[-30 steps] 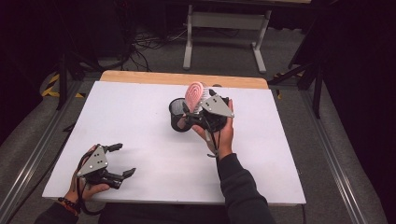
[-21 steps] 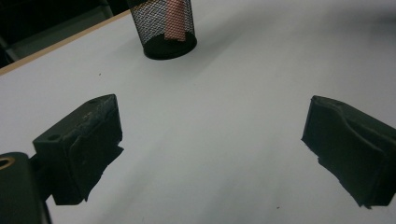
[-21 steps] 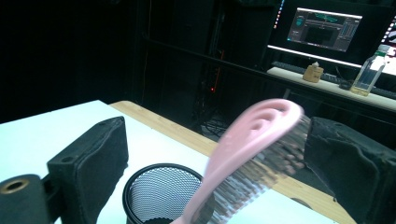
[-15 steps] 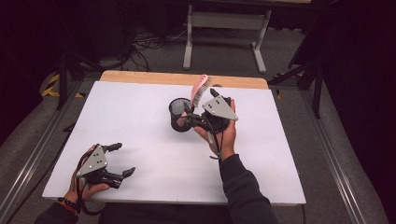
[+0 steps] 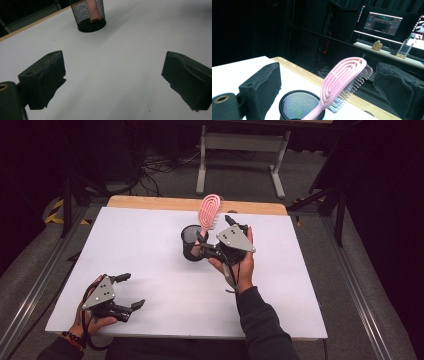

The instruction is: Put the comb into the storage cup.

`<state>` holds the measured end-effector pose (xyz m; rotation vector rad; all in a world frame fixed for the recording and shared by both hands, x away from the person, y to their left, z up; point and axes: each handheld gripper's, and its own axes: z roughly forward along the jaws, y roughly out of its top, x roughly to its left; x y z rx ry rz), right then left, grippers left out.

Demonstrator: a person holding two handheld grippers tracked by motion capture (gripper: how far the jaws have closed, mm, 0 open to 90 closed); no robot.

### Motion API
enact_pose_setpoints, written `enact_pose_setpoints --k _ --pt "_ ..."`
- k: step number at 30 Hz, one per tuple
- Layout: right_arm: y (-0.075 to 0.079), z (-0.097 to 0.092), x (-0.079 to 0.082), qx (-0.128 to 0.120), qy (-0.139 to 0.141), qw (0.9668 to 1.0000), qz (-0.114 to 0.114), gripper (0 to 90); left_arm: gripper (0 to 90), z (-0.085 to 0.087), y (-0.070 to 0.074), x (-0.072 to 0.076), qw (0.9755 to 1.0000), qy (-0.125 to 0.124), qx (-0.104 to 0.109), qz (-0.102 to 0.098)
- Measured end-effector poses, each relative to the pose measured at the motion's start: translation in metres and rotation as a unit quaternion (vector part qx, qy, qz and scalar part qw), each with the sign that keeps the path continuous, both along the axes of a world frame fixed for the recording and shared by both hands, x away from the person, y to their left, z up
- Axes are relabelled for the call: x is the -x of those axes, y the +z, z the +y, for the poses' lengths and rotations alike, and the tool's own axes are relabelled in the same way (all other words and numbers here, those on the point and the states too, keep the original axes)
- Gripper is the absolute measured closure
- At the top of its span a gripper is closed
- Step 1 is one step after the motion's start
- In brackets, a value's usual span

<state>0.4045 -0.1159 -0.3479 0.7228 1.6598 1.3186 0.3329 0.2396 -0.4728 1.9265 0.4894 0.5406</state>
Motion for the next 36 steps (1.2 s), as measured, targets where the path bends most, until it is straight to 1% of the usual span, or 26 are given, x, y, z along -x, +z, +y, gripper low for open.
enact_pose_setpoints --k 2,7,10,13,16,18,20,23,25,31,33,36 --pt "0.000 -0.001 0.001 0.000 -0.001 1.0000 -0.004 8.0 5.9 0.000 0.000 0.000 1.0000 0.000 0.001 0.000" --pt "0.000 -0.003 0.003 0.005 -0.002 1.0000 -0.005 7.9 5.8 0.000 0.000 0.000 1.0000 -0.001 -0.002 0.001" --pt "-0.001 -0.004 0.004 0.008 -0.003 1.0000 -0.003 7.9 5.9 0.000 0.000 0.000 1.0000 -0.001 -0.001 0.001" --pt "-0.002 -0.006 0.006 0.006 0.000 1.0000 -0.001 7.9 5.9 0.000 0.000 0.000 1.0000 -0.001 -0.001 0.001" --pt "-0.004 -0.008 0.008 0.009 -0.001 1.0000 -0.002 7.9 5.9 -0.001 0.000 0.000 1.0000 -0.001 -0.001 0.001" --pt "-0.005 -0.009 0.011 0.011 -0.006 0.9999 -0.006 8.1 5.8 0.000 0.000 0.000 1.0000 0.000 -0.001 0.000" --pt "-0.006 -0.010 0.012 0.011 -0.005 0.9999 -0.006 8.0 5.9 0.000 0.000 0.000 1.0000 0.001 0.000 -0.001" --pt "-0.008 -0.011 0.015 0.018 -0.007 0.9998 -0.007 8.1 5.9 0.001 0.000 0.000 1.0000 0.003 0.001 -0.001" --pt "-0.009 -0.013 0.016 0.024 0.000 0.9997 -0.005 8.0 5.8 0.001 0.000 0.000 1.0000 0.002 0.001 -0.001" --pt "-0.012 -0.015 0.021 0.029 0.001 0.9996 -0.008 8.0 5.8 0.000 0.000 0.000 1.0000 0.002 0.000 -0.001" --pt "-0.014 -0.016 0.023 0.037 -0.001 0.9992 -0.012 8.1 5.9 0.000 0.000 0.000 1.0000 0.002 0.000 0.000" --pt "-0.015 -0.017 0.024 0.036 -0.001 0.9993 -0.012 8.1 5.8 0.000 0.000 0.000 1.0000 0.002 -0.001 -0.001"
